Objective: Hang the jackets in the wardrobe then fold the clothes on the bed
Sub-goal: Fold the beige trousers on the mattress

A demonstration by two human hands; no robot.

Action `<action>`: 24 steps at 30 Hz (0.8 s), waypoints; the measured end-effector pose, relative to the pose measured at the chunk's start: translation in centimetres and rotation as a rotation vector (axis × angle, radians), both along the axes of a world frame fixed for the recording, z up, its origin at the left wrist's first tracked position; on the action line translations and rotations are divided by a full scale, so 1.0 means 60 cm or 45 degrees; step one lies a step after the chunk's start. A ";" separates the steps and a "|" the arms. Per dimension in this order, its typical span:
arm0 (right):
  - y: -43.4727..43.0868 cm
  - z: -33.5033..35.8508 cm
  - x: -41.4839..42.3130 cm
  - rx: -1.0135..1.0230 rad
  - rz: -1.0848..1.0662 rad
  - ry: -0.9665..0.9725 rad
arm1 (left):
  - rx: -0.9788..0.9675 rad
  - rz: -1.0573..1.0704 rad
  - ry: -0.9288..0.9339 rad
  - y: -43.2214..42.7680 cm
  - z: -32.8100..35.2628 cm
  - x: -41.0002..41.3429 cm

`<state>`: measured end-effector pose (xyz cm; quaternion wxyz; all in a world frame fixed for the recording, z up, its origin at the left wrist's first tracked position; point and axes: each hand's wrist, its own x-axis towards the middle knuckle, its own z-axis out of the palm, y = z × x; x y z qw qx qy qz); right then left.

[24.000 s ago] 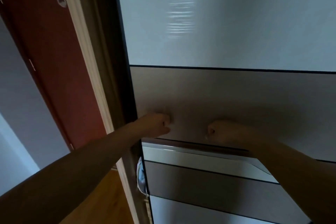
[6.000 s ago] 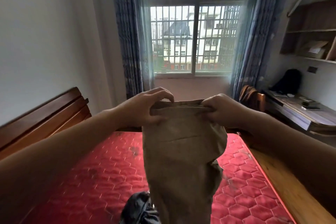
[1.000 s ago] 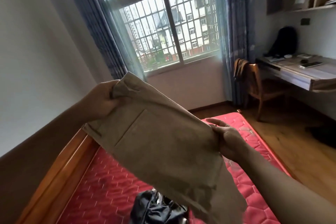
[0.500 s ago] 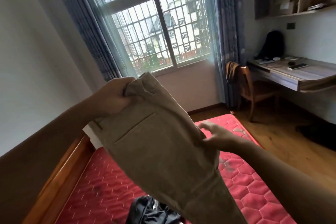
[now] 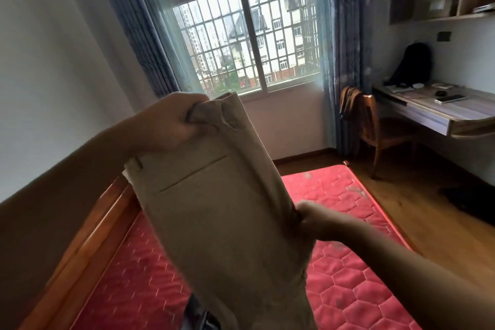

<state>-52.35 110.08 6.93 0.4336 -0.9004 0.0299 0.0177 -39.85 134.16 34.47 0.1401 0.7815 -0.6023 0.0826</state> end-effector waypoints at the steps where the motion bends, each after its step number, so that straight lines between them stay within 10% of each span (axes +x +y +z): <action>1: -0.003 -0.025 -0.002 0.059 -0.011 0.058 | -0.005 -0.001 -0.017 0.006 0.005 0.000; 8: -0.012 -0.004 -0.008 0.116 0.101 0.220 | 0.007 0.012 0.015 0.020 -0.001 0.006; 16: 0.082 0.303 -0.003 0.255 0.114 -0.776 | 0.097 -0.058 0.057 -0.014 -0.019 -0.006; 24: 0.044 0.279 0.004 0.559 -0.163 -0.793 | 0.290 0.215 0.262 0.044 -0.044 0.023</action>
